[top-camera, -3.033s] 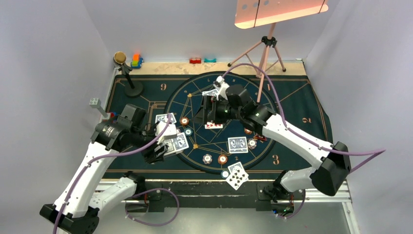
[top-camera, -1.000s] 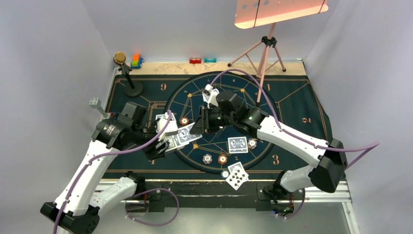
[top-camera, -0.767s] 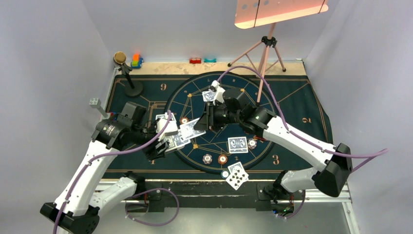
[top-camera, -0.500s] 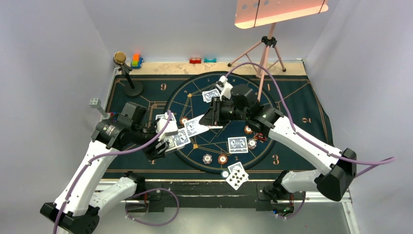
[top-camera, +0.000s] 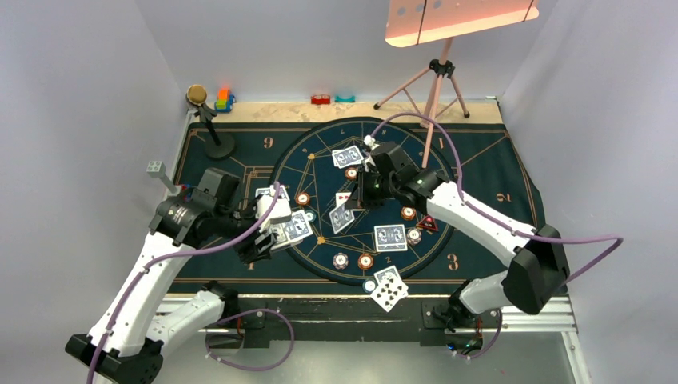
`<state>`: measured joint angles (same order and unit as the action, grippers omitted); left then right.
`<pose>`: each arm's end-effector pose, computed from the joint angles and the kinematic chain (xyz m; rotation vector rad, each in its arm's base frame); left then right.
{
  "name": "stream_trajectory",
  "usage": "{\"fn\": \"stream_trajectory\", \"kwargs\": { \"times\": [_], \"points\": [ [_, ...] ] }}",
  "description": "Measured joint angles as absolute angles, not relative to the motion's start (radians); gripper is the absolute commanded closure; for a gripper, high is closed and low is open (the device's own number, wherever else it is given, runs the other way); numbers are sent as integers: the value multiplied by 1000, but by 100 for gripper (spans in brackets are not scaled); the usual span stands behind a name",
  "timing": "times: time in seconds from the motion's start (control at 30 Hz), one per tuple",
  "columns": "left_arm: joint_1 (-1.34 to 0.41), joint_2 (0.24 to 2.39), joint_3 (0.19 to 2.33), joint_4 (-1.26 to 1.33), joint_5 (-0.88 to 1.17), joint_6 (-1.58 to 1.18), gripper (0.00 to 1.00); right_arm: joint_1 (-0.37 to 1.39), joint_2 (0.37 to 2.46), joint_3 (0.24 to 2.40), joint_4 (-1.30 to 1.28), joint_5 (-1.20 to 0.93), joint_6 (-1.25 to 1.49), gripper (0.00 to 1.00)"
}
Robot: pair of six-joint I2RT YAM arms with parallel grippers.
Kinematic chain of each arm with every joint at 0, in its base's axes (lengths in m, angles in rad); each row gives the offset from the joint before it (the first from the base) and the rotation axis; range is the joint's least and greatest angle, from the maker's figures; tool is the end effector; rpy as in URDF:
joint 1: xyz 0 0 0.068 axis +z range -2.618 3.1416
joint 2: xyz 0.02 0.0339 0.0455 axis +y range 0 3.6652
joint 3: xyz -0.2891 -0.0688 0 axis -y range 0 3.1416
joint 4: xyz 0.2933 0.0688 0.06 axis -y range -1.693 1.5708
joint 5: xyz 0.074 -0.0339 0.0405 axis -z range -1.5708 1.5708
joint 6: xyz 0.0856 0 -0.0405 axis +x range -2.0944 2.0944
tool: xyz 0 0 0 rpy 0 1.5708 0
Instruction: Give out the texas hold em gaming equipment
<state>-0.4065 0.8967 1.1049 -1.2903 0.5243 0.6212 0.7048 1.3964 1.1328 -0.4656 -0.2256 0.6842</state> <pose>0.1517 -0.1120 0.3279 1.3962 2.1280 -0.6096 0.2817 0.2647 0.2748 -0.1509 2.4729 0.9241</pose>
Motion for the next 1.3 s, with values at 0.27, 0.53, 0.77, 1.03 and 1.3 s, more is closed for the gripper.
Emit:
{"fn": "stream_trajectory", "kwargs": {
  "times": [0.27, 0.53, 0.77, 1.03, 1.3],
  "points": [
    [-406, 883, 1102, -1291, 525, 621, 100, 704, 1462, 1306, -655, 32, 628, 100],
    [-406, 874, 1102, -1297, 524, 621, 100, 712, 1649, 1498, -855, 381, 589, 100],
    [-406, 870, 1102, -1304, 525, 622, 100, 800, 1933, 1700, -1060, 647, 595, 100],
    [-406, 870, 1102, -1308, 524, 621, 100, 897, 2185, 1924, -1176, 795, 614, 100],
    [-406, 867, 1102, -1319, 524, 622, 100, 904, 2283, 1980, -1172, 793, 601, 100]
  ]
}}
